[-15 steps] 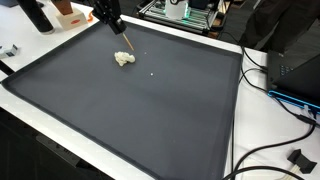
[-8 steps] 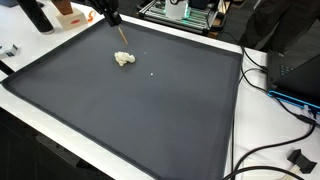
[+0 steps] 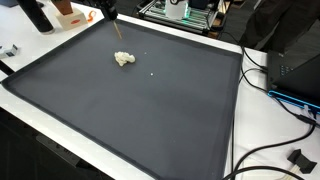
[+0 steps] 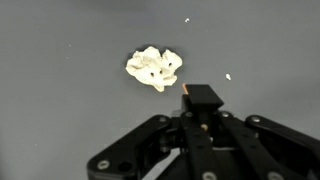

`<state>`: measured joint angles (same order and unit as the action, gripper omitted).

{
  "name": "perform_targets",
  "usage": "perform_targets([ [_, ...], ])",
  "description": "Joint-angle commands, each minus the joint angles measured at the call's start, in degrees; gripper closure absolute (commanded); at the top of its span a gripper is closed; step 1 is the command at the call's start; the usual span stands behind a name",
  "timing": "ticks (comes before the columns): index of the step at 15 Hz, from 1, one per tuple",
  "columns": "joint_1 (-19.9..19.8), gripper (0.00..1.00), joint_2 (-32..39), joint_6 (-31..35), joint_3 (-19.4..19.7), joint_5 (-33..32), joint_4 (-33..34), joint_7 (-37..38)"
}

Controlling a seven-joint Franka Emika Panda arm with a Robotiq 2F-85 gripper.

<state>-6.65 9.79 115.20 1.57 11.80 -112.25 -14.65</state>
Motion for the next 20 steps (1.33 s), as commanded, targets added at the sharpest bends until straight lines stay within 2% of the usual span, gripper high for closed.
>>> perform_targets([
  [1,0.53,0.97,-0.06,-0.14,0.34,-0.82,0.21,0.13],
  [2,0.62,0.87,-0.07,-0.14,0.31,-0.98,0.33,0.16],
  [8,0.62,0.87,0.09,-0.14,0.30,-0.98,0.43,0.14],
  [9,1.36,0.97,0.78,1.40,0.66,-3.54,0.50,4.45],
  [11,2.36,0.97,1.99,2.45,1.30,-8.21,0.98,12.69],
  [20,6.21,0.97,8.23,-3.66,3.76,-22.14,5.15,41.10],
])
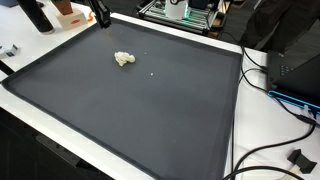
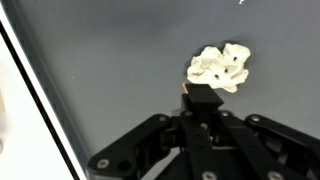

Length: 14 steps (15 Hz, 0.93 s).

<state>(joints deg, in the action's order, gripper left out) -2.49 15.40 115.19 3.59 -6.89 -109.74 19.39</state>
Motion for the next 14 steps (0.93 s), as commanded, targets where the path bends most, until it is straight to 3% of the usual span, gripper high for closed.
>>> perform_targets([
  [1,2.48,0.97,3.43,-4.79,2.04,-4.36,3.33,9.33],
  [7,4.29,0.97,8.09,-12.17,3.17,-6.34,7.87,18.49],
  [14,5.09,0.97,12.96,-17.14,3.53,-6.74,12.46,22.30],
])
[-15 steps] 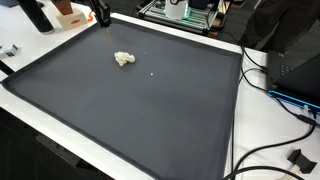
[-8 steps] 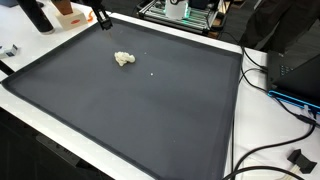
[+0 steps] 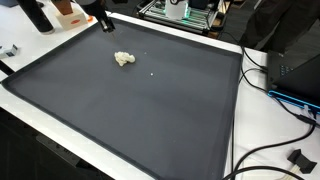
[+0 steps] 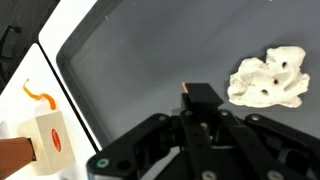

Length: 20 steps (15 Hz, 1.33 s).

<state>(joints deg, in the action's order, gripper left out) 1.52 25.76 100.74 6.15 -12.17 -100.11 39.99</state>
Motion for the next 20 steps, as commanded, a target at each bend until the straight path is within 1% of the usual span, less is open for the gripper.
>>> perform_targets([
  [1,1.24,0.97,3.18,-2.96,1.08,-1.75,3.41,2.13],
  [8,1.88,0.97,6.83,-3.57,1.77,-3.98,6.72,4.02],
  [20,1.37,0.97,10.41,-5.80,1.87,-3.93,10.92,0.13],
])
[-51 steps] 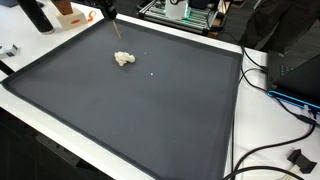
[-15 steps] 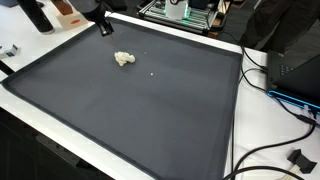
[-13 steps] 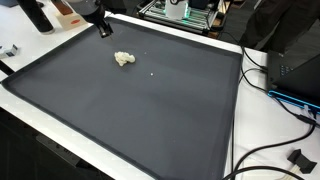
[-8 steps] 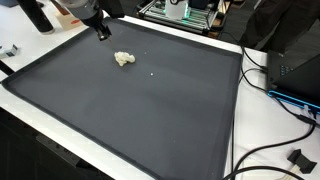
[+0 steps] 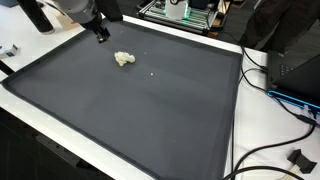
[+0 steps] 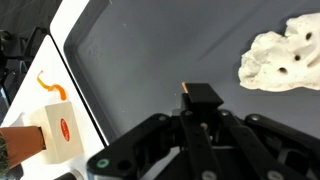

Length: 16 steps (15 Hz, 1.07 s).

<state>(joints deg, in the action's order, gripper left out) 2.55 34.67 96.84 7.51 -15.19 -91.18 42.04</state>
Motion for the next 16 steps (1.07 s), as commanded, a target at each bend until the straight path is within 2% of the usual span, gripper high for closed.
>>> perform_targets([
  [1,0.21,0.97,1.65,-1.99,0.45,-0.77,2.24,-2.78],
  [16,-0.88,0.97,1.44,-1.60,0.04,0.90,3.57,-15.76],
])
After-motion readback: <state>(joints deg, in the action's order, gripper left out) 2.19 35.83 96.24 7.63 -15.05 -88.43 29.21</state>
